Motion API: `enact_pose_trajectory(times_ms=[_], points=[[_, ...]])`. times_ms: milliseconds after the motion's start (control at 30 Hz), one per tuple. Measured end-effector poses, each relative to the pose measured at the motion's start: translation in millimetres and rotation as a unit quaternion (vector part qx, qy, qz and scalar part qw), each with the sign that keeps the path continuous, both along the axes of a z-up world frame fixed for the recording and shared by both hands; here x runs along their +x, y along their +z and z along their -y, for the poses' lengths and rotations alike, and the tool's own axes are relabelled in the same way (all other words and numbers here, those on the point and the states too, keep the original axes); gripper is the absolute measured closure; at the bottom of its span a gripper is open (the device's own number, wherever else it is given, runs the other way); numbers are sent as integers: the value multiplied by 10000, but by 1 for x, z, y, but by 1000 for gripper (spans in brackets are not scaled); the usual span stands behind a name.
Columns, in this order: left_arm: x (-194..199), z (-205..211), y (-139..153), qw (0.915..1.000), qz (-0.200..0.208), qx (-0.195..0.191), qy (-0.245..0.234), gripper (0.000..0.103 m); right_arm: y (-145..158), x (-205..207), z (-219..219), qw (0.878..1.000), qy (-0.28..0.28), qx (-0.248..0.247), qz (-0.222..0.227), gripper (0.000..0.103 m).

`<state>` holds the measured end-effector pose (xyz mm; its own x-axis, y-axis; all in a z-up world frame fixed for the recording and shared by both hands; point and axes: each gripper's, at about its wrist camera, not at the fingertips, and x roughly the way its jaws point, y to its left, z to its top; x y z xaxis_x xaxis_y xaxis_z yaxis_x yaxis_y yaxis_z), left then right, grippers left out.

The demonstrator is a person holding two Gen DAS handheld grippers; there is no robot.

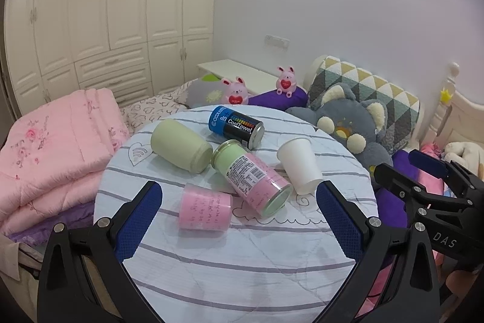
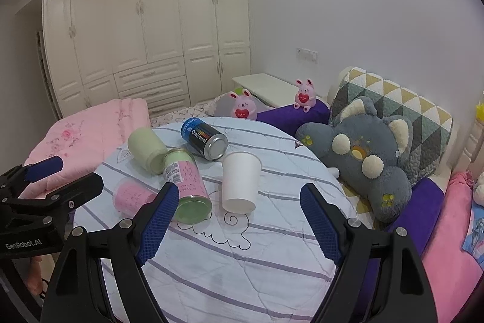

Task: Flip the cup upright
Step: 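Move the right gripper toward the white paper cup lying on its side, then close the right gripper around the white paper cup's body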

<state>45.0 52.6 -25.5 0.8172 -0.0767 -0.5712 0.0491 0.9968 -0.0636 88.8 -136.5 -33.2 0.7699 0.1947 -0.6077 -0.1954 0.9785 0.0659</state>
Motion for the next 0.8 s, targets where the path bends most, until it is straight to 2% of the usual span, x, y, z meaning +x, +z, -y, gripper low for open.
enact_pose_trajectory(times_ms=[367,800], points=[[19,-1,-7,9997,-254,-56,-6,0,-13,19,1,9997,-79,7,-222,19],[75,8,-21,9979,-647,7,-79,0,-43,67,3,9968,-80,203,-763,19]])
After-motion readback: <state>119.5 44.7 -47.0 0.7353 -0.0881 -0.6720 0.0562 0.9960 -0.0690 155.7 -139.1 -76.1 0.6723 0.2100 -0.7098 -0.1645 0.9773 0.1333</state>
